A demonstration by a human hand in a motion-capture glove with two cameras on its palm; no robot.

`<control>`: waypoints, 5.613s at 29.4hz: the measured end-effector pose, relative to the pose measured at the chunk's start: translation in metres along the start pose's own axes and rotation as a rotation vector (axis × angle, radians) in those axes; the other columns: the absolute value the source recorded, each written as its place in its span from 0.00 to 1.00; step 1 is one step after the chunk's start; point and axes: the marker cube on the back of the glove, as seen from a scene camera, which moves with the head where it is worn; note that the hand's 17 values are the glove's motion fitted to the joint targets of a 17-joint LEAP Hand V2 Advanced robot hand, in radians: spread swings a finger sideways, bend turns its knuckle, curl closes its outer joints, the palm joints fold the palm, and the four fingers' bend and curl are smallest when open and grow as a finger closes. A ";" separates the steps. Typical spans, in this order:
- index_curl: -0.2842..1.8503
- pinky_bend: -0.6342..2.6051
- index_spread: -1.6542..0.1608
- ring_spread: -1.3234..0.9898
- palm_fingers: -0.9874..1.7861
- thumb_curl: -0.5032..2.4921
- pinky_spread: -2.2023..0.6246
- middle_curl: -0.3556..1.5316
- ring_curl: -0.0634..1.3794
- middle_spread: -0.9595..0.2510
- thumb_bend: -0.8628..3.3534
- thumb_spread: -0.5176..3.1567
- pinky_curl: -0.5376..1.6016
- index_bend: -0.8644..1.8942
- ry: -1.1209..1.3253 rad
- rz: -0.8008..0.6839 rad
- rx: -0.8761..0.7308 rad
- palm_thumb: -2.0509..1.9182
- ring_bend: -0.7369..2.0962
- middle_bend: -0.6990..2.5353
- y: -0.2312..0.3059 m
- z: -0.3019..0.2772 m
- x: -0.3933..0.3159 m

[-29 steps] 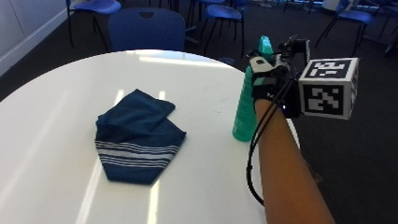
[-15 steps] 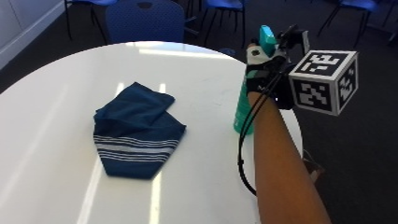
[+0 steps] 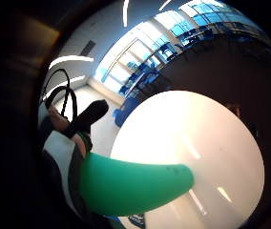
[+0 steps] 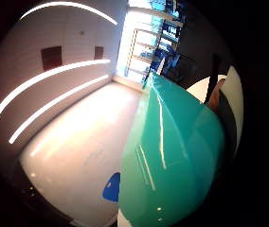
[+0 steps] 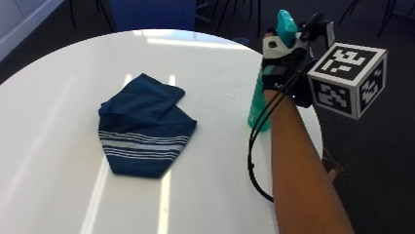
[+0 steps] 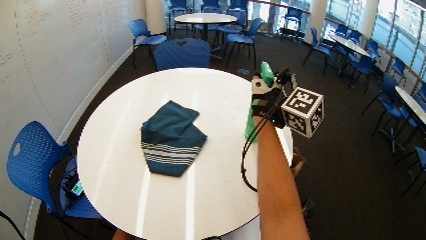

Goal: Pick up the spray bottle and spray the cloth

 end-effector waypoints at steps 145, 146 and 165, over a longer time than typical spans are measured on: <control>0.40 0.31 0.76 0.50 0.84 0.46 0.73 0.45 0.35 0.66 0.20 0.25 0.43 0.46 -0.410 -0.151 -0.769 0.74 0.47 0.38 0.167 0.138 -0.175; 0.40 0.31 0.76 0.50 0.84 0.46 0.73 0.45 0.35 0.66 0.20 0.25 0.43 0.46 -0.419 -0.163 -0.726 0.74 0.47 0.38 0.164 0.140 -0.174; 0.40 0.31 0.76 0.50 0.83 0.46 0.73 0.45 0.35 0.67 0.20 0.27 0.43 0.44 -0.206 -0.067 -0.507 0.74 0.46 0.37 0.080 0.180 -0.089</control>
